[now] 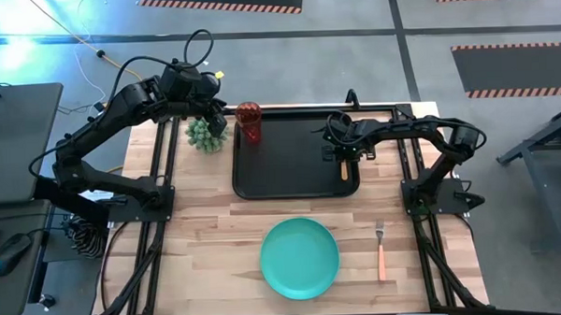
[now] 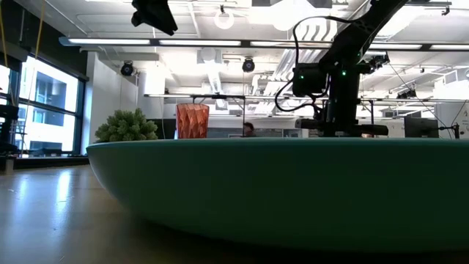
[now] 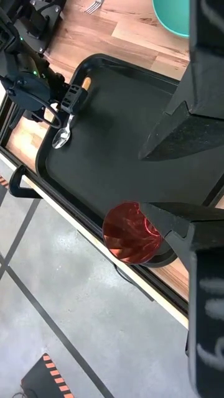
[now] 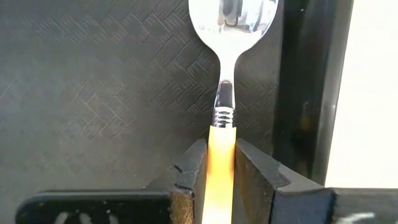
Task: Pick and place plate/cup/fork/spoon on tray
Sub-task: Put the yellow spoon on the black tray
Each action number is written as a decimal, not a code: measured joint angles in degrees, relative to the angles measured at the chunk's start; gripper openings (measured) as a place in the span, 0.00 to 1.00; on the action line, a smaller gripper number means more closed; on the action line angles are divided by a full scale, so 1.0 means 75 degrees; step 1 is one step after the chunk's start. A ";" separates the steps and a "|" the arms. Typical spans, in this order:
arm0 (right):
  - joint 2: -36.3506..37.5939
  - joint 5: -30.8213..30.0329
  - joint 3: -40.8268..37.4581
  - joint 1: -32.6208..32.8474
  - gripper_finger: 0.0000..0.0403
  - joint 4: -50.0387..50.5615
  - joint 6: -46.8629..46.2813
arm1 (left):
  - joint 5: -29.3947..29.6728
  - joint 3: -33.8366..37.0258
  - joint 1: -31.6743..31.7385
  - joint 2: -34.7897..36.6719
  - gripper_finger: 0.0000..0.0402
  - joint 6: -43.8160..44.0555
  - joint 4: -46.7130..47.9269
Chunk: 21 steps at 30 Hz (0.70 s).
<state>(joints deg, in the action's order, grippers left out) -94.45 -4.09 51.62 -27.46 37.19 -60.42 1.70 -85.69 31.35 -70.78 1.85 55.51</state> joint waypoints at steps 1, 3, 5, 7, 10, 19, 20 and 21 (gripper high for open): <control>0.0000 0.0017 0.0000 0.0000 0.18 0.0000 0.0001 | -0.0001 0.0000 -0.0002 0.0000 0.26 0.0000 0.0000; 0.0000 0.0020 0.0000 0.0000 0.18 0.0000 0.0003 | 0.0001 -0.0001 0.0000 0.0000 0.26 0.0000 0.0000; 0.0000 0.0023 0.0000 0.0000 0.18 0.0003 0.0044 | 0.0000 0.0000 0.0000 0.0000 0.26 0.0000 -0.0003; 0.0000 0.0081 0.0000 0.0000 0.18 0.0003 0.0052 | -0.0001 0.0000 0.0000 0.0000 0.26 0.0000 -0.0002; 0.0000 0.0171 0.0000 -0.0021 0.18 0.0007 0.0057 | -0.0001 0.0000 0.0000 0.0000 0.26 0.0000 0.0000; 0.0000 0.0163 0.0003 -0.0092 0.18 0.0040 -0.0107 | 0.0000 0.0000 -0.0003 0.0000 0.26 0.0000 -0.0003; 0.0000 0.0140 0.0003 -0.0090 0.18 0.0038 -0.0106 | 0.0001 0.0000 0.0000 0.0000 0.26 0.0000 -0.0002; 0.0000 0.0112 0.0003 -0.0090 0.18 0.0041 -0.0086 | -0.0001 0.0000 0.0000 0.0000 0.26 0.0000 0.0000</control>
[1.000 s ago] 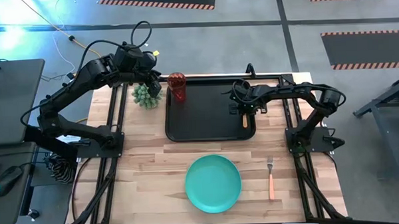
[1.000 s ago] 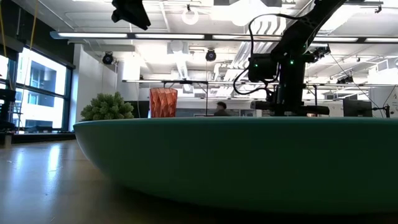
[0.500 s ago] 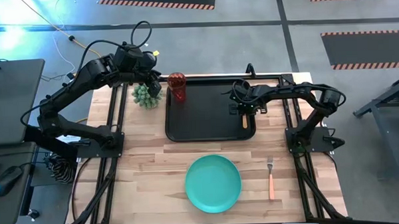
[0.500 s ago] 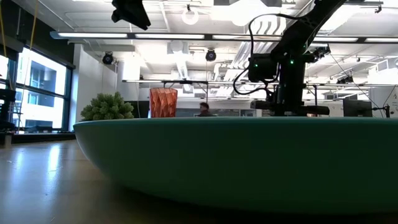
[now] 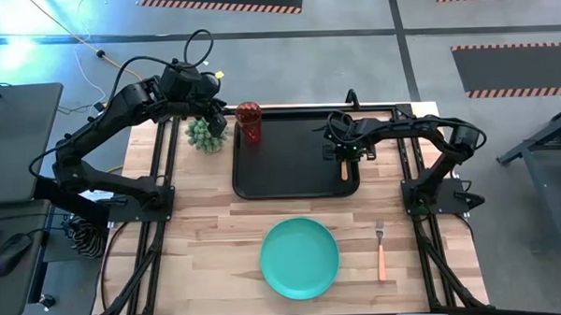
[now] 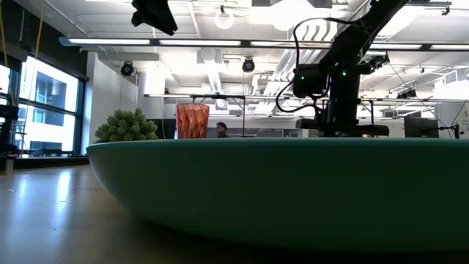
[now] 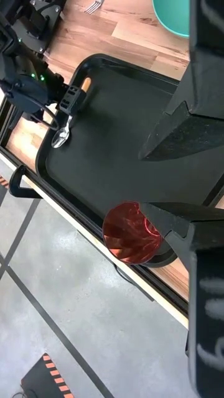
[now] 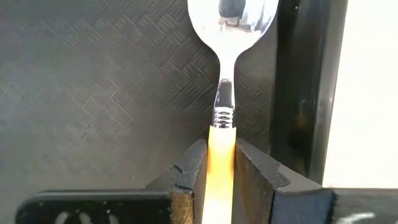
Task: Pick and place plate/cup/fork/spoon on tray
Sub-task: Put the yellow spoon on the black tray
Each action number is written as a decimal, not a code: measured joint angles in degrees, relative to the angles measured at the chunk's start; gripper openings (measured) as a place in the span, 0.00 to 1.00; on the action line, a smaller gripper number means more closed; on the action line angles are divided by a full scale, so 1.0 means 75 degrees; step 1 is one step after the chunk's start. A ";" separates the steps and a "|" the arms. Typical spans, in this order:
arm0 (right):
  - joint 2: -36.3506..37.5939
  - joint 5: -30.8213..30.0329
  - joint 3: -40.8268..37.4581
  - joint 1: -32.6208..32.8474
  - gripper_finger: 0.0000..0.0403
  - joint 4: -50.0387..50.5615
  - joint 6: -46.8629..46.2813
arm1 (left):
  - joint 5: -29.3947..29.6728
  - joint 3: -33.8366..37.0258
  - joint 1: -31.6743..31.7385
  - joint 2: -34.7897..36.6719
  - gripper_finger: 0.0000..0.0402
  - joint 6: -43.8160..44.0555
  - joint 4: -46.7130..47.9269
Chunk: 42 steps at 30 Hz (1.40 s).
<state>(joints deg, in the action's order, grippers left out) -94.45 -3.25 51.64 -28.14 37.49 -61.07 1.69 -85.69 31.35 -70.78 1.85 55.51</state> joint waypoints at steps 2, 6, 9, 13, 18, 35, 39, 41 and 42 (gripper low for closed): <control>0.0000 -0.0040 0.0000 0.0003 0.18 -0.0002 0.0087 | 0.0000 0.0000 0.0000 0.0000 0.26 0.0000 0.0000; 0.0000 0.0048 0.0000 0.0003 0.18 -0.0002 0.0179 | 0.0001 0.0000 -0.0002 0.0000 0.26 0.0000 -0.0001; 0.0000 0.0100 0.0000 0.0003 0.18 0.0000 0.0269 | 0.0001 0.0000 0.0000 0.0000 0.26 -0.0009 0.0000; 0.0000 0.0167 0.0000 0.0006 0.18 -0.0003 0.0276 | 0.0003 0.0000 -0.0001 0.0000 0.26 -0.0011 0.0000; 0.0000 0.0129 0.0000 0.0000 0.18 -0.0001 0.0287 | 0.0002 0.0000 0.0000 0.0000 0.26 -0.0017 0.0000; 0.0000 0.0314 0.0000 -0.0051 0.18 0.0140 0.0339 | 0.0003 0.0000 0.0000 0.0000 0.26 0.0003 -0.0003; 0.0000 0.0136 0.0000 -0.0052 0.18 0.0140 0.0221 | 0.0006 0.0000 -0.0002 0.0000 0.26 0.0006 -0.0001; 0.0000 0.0040 0.0000 -0.0052 0.18 0.0140 0.0110 | 0.0003 -0.0002 0.0000 0.0000 0.26 0.0006 -0.0003; 0.0000 0.0024 0.0000 -0.0052 0.18 0.0140 0.0079 | 0.0003 0.0000 0.0000 0.0000 0.26 0.0006 -0.0003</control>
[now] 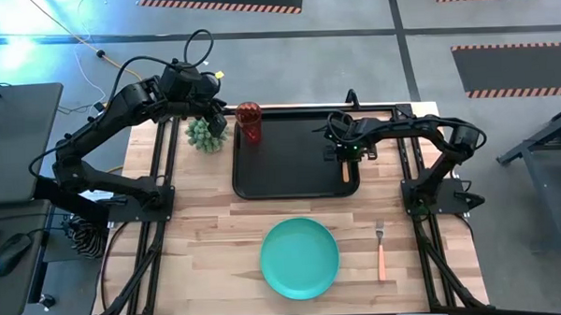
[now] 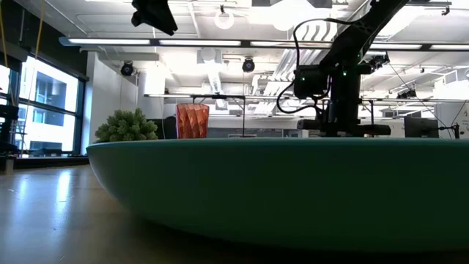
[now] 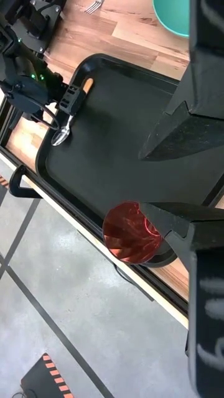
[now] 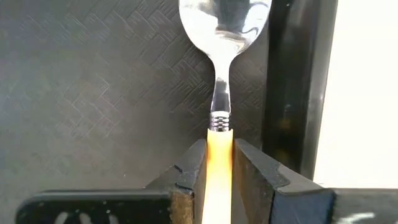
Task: Pick and place plate/cup/fork/spoon on tray
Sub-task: Put the yellow spoon on the black tray
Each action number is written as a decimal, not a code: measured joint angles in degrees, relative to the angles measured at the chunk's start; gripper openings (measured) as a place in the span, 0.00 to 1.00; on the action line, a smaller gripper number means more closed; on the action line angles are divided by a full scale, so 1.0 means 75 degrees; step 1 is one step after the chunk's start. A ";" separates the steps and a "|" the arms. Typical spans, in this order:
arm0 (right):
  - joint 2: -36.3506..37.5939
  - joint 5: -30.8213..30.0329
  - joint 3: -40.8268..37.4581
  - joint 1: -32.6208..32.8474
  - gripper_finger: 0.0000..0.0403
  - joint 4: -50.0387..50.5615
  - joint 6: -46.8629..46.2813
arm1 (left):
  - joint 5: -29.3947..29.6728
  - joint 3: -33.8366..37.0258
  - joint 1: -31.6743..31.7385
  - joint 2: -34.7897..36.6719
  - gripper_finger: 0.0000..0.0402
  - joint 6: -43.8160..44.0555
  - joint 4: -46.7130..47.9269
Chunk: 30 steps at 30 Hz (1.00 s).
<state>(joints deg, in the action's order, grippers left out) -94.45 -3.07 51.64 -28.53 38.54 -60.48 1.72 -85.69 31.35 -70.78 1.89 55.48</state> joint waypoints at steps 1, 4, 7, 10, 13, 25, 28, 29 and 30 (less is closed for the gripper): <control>0.0000 -0.0011 0.0000 0.0000 0.18 0.0000 0.0002 | 0.0002 -0.0003 -0.0001 0.0000 0.26 0.0000 0.0000; 0.0000 -0.0014 0.0000 0.0000 0.18 0.0000 0.0007 | 0.0003 -0.0001 -0.0003 -0.0001 0.26 0.0000 0.0000; 0.0000 -0.0016 0.0000 0.0000 0.18 0.0000 0.0047 | 0.0003 0.0000 0.0000 0.0000 0.26 0.0000 0.0000; 0.0000 -0.0113 0.0000 0.0002 0.18 0.0001 0.0060 | 0.0003 0.0000 0.0000 0.0000 0.26 0.0000 0.0000; 0.0003 -0.0125 0.0000 0.0002 0.18 0.0017 0.0069 | 0.0003 -0.0001 -0.0001 0.0000 0.26 0.0000 0.0000; 0.0003 0.0228 0.0006 0.0003 0.18 0.0029 0.0325 | 0.0003 -0.0003 0.0000 0.0000 0.26 0.0000 0.0000; 0.0003 0.0228 0.0006 0.0003 0.18 0.0032 0.0328 | 0.0003 -0.0002 -0.0001 0.0000 0.26 0.0000 0.0000; 0.0003 0.0228 0.0006 0.0003 0.18 0.0043 0.0328 | 0.0003 -0.0001 -0.0003 0.0000 0.26 0.0000 0.0000; 0.0003 0.0231 0.0006 0.0003 0.18 0.0074 0.0328 | 0.0003 -0.0002 -0.0002 0.0000 0.26 0.0000 0.0000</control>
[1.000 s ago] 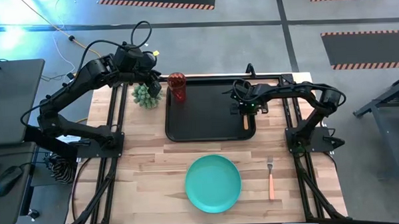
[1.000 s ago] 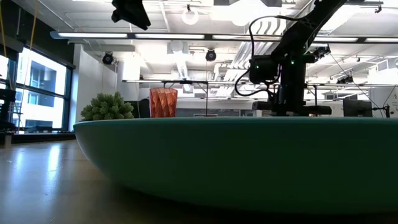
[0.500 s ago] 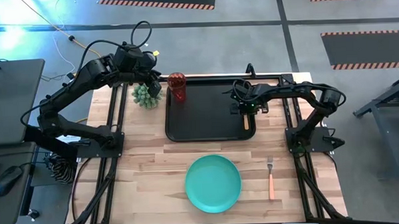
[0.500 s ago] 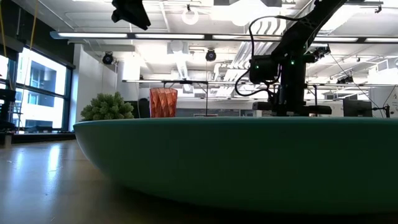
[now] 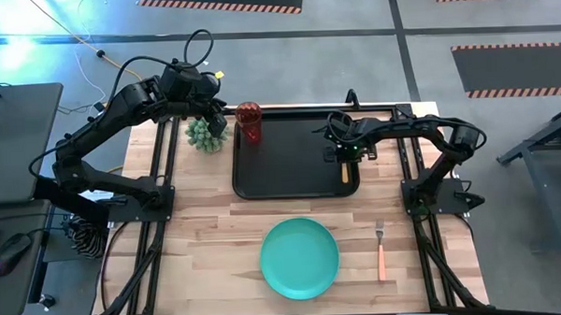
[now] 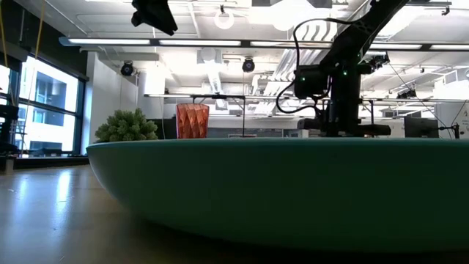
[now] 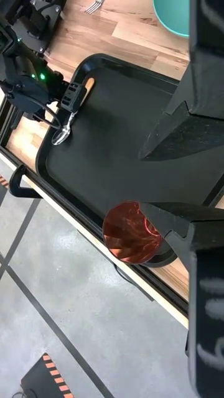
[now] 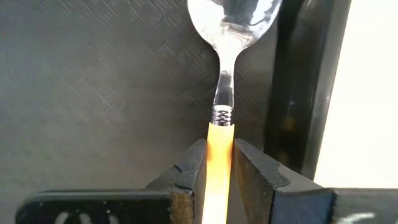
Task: Pick and place plate/cup/fork/spoon on tray
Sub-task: Put the yellow spoon on the black tray, then put the light blue plate on the black tray
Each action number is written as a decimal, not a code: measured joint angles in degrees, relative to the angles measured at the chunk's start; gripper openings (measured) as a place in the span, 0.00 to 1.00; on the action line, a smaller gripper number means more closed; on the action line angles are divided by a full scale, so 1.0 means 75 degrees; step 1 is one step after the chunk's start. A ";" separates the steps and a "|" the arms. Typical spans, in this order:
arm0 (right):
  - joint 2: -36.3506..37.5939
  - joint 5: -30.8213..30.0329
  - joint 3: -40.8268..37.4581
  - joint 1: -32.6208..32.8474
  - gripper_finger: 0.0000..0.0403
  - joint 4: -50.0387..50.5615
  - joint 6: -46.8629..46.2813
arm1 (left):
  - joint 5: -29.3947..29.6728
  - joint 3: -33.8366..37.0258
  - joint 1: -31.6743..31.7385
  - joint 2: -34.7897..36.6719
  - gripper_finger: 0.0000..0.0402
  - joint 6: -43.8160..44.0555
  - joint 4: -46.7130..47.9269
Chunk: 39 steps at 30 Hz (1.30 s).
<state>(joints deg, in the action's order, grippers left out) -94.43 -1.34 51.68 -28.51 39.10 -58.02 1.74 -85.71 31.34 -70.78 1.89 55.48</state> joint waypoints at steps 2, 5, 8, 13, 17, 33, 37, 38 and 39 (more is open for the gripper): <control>0.0002 0.0002 0.0000 0.0000 0.18 0.0115 0.0000 | 0.0000 0.0002 -0.0001 0.0000 0.26 0.0000 0.0000; 0.0003 0.0003 0.0000 0.0000 0.18 0.0319 0.0000 | 0.0000 0.0001 -0.0001 0.0000 0.26 0.0000 0.0000; 0.0003 0.0009 0.0000 0.0000 0.18 0.0300 0.0000 | 0.0000 0.0002 -0.0001 0.0000 0.26 0.0000 0.0000; 0.0003 0.0029 0.0000 0.0003 0.18 0.0299 0.0000 | 0.0000 0.0001 -0.0001 0.0000 0.26 0.0000 0.0000; 0.0003 0.0085 0.0000 0.0006 0.18 0.0289 0.0000 | 0.0001 0.0002 0.0001 0.0000 0.26 0.0001 -0.0002; 0.0393 0.0049 0.0000 0.0006 0.18 0.0264 0.0000 | 0.0003 -0.0001 0.0002 0.0000 0.26 0.0001 -0.0003; 0.0847 -0.0058 0.0000 0.0000 0.18 0.0307 0.0003 | 0.0002 -0.0001 0.0001 0.0000 0.26 0.0003 -0.0002; 0.0976 -0.0067 0.0000 0.0000 0.18 0.0305 0.0004 | 0.0003 -0.0001 0.0000 0.0000 0.26 0.0001 -0.0001; 0.1128 -0.0070 0.0000 0.0000 0.18 0.0307 0.0027 | 0.0002 0.0000 0.0000 0.0000 0.26 0.0002 -0.0001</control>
<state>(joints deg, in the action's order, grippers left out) -85.97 -1.87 51.68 -28.51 41.41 -57.81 1.75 -85.71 31.34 -70.78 1.91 55.47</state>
